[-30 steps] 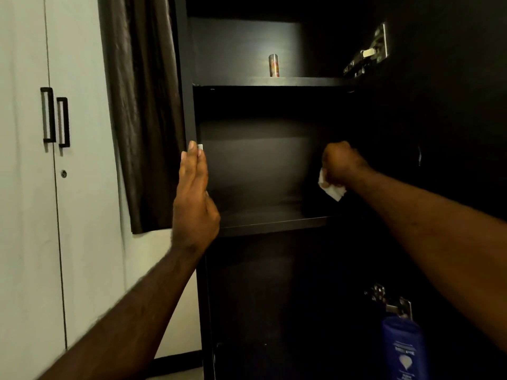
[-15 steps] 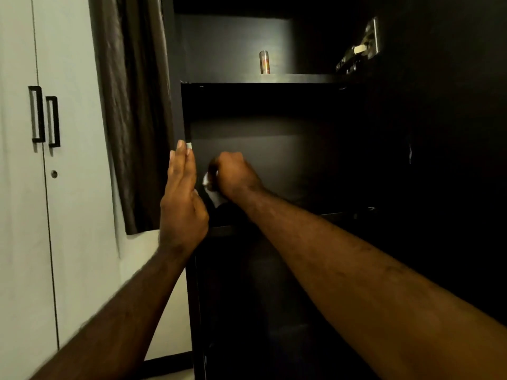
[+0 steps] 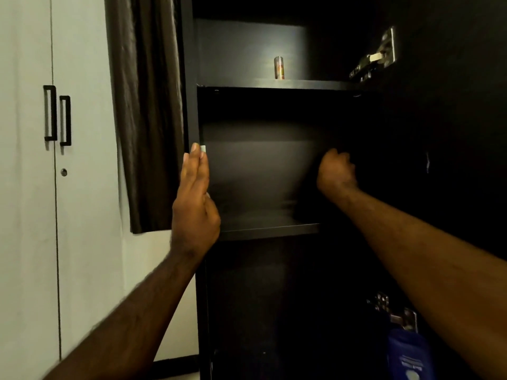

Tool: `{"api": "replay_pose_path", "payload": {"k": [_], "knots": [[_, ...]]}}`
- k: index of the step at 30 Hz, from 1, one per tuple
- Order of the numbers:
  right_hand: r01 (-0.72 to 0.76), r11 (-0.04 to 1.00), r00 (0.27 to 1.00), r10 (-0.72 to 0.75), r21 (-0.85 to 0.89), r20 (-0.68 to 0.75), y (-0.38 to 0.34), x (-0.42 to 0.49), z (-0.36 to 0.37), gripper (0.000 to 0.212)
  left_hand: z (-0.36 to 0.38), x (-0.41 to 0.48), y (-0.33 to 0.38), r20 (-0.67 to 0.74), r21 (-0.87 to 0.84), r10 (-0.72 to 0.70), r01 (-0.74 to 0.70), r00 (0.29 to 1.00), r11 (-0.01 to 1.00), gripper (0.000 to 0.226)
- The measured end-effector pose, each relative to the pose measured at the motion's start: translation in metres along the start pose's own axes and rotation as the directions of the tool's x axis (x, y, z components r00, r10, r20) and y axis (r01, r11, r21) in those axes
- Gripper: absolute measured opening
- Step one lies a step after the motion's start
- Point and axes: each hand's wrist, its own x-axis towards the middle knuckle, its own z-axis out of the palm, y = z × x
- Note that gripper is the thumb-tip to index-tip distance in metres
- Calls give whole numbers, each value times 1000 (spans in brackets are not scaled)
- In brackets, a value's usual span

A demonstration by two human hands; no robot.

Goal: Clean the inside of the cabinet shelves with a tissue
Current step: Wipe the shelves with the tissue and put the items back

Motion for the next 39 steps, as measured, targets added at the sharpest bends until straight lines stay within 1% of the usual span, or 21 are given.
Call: {"api": "replay_pose_path", "payload": {"k": [1,3,6,8,10,12,15,17,19,20,22,24,25,28,30,31,33,34,36,37,39], "knots": [[33,997,998,-29,71,-64,-12,-5,0,30,0,0,0,-1,-1,3,-3,1000,1000,79],[171,956,981,-142,239,-135,-47,-19,-3,26,0,0,0,-4,-5,7,-7,1000,1000,79],[413,781,906,-404,469,-125,-113,-49,-1,13,0,0,1,-8,-15,13,-13,1000,1000,79],[479,644,840,-534,597,-98,-147,-71,-1,13,0,0,1,-6,-35,12,-12,1000,999,78],[500,597,799,-597,628,-69,-161,-82,-6,17,0,0,2,-4,-50,6,-6,1000,999,75],[468,659,822,-570,589,-15,-155,-78,-11,16,0,0,2,1,-57,-1,1,1000,998,75],[380,784,903,-429,491,-14,-122,-51,-11,20,0,0,1,14,-32,2,-2,1000,1000,79],[246,902,964,-264,355,4,-94,-27,-10,25,0,0,-1,17,-25,5,-4,1000,1000,79],[77,977,997,-81,200,14,-59,-5,-12,30,0,0,-2,18,-28,0,0,1000,1000,78],[34,994,998,-39,102,47,-39,5,-12,32,0,0,-3,19,-30,-2,3,1000,1000,77],[41,997,988,-30,-70,154,-6,19,-11,35,0,0,-2,22,-36,-4,5,1000,999,77],[43,985,970,-1,-168,241,12,25,-4,39,1,0,-2,20,-38,-1,1,1000,999,77],[30,985,969,13,-170,247,15,28,0,40,1,0,-2,19,-38,0,1,1000,999,78],[-38,999,991,40,-21,126,-1,24,4,43,0,0,-2,12,-33,-5,5,1000,999,79],[73,993,997,-72,90,-12,-29,10,0,35,0,0,-1,10,-33,-4,4,1000,999,79],[184,969,983,-176,167,-61,-47,0,-4,29,0,0,-1,11,-35,-3,3,1000,999,79],[413,841,911,-387,349,-144,-86,-23,-8,19,0,-1,0,14,-36,1,-1,1000,999,80],[467,741,879,-449,482,-163,-105,-37,-9,15,0,-1,0,15,-35,4,-3,1000,999,80],[495,619,832,-540,610,-127,-136,-61,-7,13,-1,0,0,15,-36,5,-4,1000,999,80],[485,588,817,-569,647,-95,-146,-70,-4,14,-1,0,0,17,-41,0,1,1000,999,79],[436,570,825,-562,697,-57,-157,-80,-3,17,-2,1,1,24,-50,-13,14,1000,999,78]]}}
